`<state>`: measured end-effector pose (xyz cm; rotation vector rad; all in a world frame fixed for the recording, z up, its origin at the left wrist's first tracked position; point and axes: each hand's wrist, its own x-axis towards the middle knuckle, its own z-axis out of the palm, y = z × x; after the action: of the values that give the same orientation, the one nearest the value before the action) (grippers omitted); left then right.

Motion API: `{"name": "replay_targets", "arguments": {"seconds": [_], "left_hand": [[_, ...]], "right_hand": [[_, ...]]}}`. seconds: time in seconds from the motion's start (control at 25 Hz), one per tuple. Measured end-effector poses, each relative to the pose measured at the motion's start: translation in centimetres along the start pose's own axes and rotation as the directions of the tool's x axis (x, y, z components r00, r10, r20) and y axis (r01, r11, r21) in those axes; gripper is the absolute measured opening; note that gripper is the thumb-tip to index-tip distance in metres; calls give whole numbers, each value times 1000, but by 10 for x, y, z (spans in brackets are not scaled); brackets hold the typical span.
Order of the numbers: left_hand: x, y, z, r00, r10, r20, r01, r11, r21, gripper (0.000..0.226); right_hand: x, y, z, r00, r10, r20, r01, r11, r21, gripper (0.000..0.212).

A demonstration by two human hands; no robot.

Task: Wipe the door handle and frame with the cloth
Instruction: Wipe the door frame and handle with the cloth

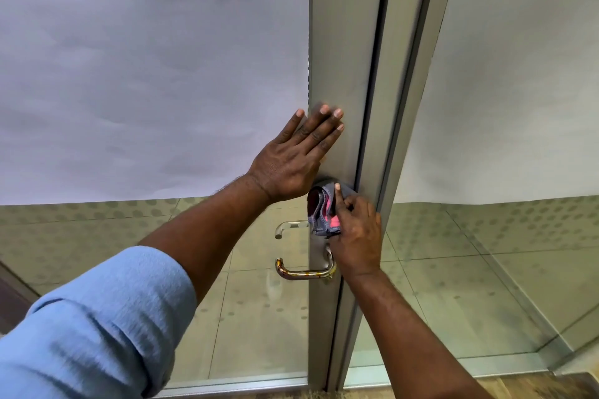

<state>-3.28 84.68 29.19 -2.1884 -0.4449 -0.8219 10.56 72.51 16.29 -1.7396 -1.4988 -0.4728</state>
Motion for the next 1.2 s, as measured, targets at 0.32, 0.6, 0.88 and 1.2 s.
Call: {"name": "replay_targets", "arguments": {"seconds": [0.32, 0.6, 0.88, 1.2], "left_hand": [[-1, -1, 7, 1000, 14, -5, -14, 1000, 12, 64], [-1, 0, 12, 1000, 10, 1, -10, 1000, -14, 63], [-1, 0, 13, 1000, 5, -6, -5, 1000, -11, 62], [0, 0, 12, 1000, -7, 31, 8, 1000, -22, 60]], "right_hand": [[-29, 18, 9, 981, 16, 195, -10, 999, -31, 89], [-75, 37, 26, 892, 154, 424, -171, 985, 3, 65], [-110, 10, 38, 840, 260, 475, -371, 915, 155, 76], [-117, -26, 40, 909, 14, 417, 20, 997, -79, 73]]}}
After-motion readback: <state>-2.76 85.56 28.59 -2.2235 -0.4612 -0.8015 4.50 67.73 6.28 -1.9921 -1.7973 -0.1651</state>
